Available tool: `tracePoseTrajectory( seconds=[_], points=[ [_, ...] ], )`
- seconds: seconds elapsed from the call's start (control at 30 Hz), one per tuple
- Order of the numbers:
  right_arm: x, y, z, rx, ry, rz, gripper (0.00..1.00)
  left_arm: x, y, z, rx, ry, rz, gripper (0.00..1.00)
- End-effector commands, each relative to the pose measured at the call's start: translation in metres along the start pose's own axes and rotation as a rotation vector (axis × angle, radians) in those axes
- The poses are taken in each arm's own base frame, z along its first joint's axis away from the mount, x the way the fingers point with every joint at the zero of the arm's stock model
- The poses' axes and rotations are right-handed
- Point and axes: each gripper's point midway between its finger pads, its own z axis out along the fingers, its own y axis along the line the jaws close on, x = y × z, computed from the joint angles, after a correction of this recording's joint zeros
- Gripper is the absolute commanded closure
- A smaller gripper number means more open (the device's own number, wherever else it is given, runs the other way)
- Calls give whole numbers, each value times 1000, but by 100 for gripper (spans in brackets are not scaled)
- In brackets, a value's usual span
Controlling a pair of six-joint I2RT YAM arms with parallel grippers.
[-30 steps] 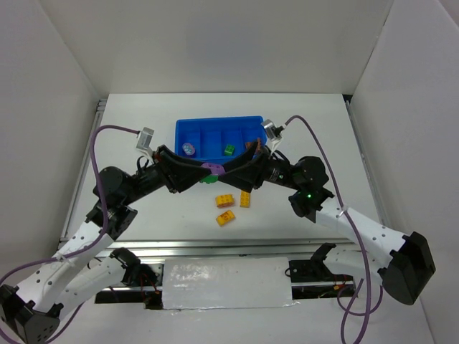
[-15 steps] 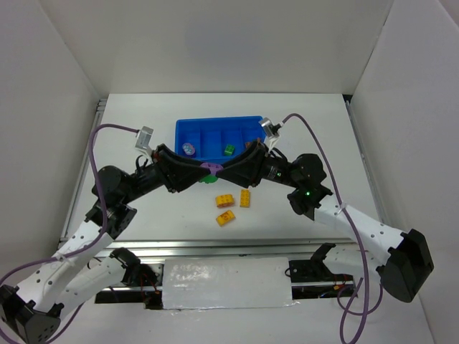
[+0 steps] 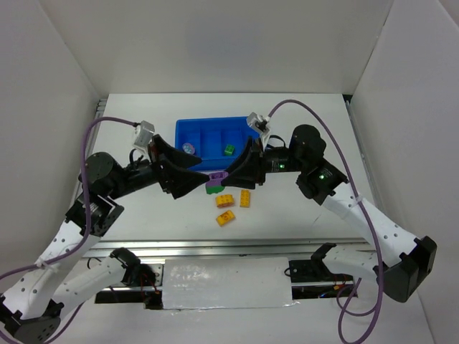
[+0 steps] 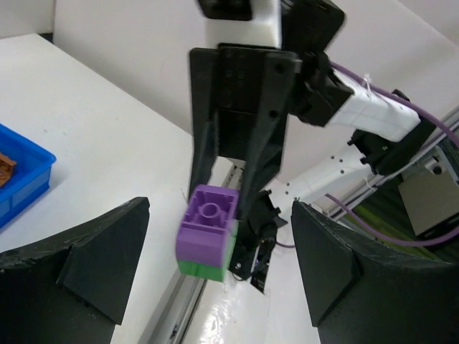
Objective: Sort the legos into containers by color
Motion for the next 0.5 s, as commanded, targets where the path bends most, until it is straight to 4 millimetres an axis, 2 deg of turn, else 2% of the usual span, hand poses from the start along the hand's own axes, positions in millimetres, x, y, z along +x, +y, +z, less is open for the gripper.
tracePoseTrajectory(
  seconds=[0.0,0.03,0.1,0.13,0.2,0.27,0.4,0.47],
  points=[
    [10,13,-17,-57,114,-35,100,2,-16,-9,58,47,82,7],
    [18,13,-22,-66,155,-21,100,3,-18,-8,73,58,88,8],
    [15,20,-24,-118,197,-23,100,12,-24,-7,136,118,106,8],
    [25,29,-29,-176,249,-4,100,22,-31,-9,196,170,114,9],
    [21,36,-30,-220,279,-11,100,33,-29,-3,245,238,93,10],
    [25,31,-32,-173,304,-15,100,46,-28,-1,303,308,72,12],
    [18,30,-32,-114,292,-31,100,51,-16,4,252,312,55,10],
    [20,21,-30,-62,303,-18,100,53,-18,4,277,324,40,10]
  ],
)
